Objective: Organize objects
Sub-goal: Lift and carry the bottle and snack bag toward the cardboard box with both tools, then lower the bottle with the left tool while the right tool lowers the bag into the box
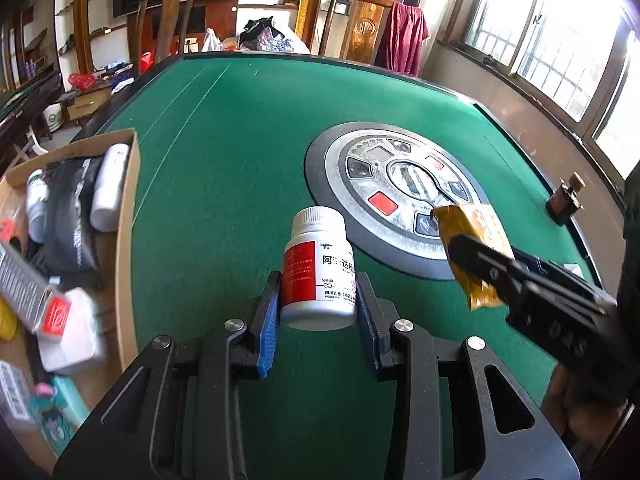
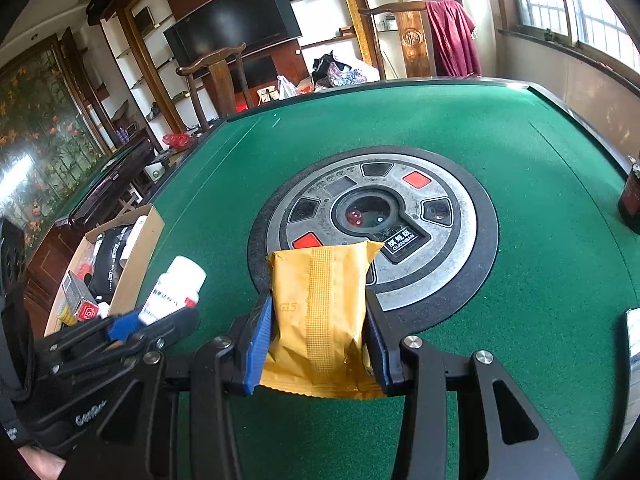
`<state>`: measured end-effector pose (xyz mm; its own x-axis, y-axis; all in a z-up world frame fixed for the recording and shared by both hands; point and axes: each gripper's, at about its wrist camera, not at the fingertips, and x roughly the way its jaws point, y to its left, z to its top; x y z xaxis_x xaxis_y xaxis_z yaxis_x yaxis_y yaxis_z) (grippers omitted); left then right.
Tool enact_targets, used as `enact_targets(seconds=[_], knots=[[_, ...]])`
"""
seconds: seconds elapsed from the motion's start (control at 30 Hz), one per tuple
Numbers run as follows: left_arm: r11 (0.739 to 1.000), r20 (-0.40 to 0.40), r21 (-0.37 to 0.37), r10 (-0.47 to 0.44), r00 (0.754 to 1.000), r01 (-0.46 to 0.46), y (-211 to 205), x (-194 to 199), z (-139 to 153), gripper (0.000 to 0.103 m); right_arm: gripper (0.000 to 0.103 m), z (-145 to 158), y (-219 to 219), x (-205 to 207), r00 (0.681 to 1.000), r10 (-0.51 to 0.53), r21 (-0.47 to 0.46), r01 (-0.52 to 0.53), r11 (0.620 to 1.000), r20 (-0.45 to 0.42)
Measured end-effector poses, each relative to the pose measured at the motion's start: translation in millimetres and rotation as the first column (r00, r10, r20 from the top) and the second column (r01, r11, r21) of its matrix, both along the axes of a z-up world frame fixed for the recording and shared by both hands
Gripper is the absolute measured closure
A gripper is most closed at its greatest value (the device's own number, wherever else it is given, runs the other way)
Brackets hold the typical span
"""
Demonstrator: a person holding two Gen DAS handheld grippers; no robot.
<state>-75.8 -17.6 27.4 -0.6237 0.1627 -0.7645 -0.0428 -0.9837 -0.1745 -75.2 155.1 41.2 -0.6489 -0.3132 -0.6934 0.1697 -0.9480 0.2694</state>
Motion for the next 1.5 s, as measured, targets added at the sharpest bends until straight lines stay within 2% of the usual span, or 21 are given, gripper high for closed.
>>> enact_targets(seconds=[0.2, 0.63, 0.97, 1.3, 1.5], knots=[[0.999, -0.035, 0.031, 0.030, 0.999, -0.029, -12.1, 24.2, 10.7, 0.069, 0.060, 1.9, -5.1, 3.6, 1.000, 0.015, 0.009, -0.015, 1.000, -0.013], [0.998, -0.063, 0.039, 0.054, 0.997, -0.052, -31.0, 60.0, 21.9, 0.069, 0.060, 8.9, -28.8, 21.0, 0.996, 0.073, 0.017, -0.072, 0.997, -0.045], [0.996, -0.110, 0.057, 0.068, 0.992, -0.062, -56.1, 92.1, 36.4, 0.069, 0.060, 11.7, -67.4, 59.2, 0.981, 0.183, 0.003, -0.183, 0.983, -0.064], [0.986, -0.157, 0.068, 0.164, 0.974, -0.155, -120.9, 130.2, 47.8, 0.069, 0.060, 22.3, -116.8, 82.3, 0.955, 0.284, 0.022, -0.283, 0.959, -0.089], [0.963, -0.147, 0.086, 0.266, 0.953, -0.256, -170.6, 150.9, 40.8, 0.069, 0.060, 21.9, -148.3, 91.2, 0.931, 0.359, 0.023, -0.358, 0.933, -0.072]])
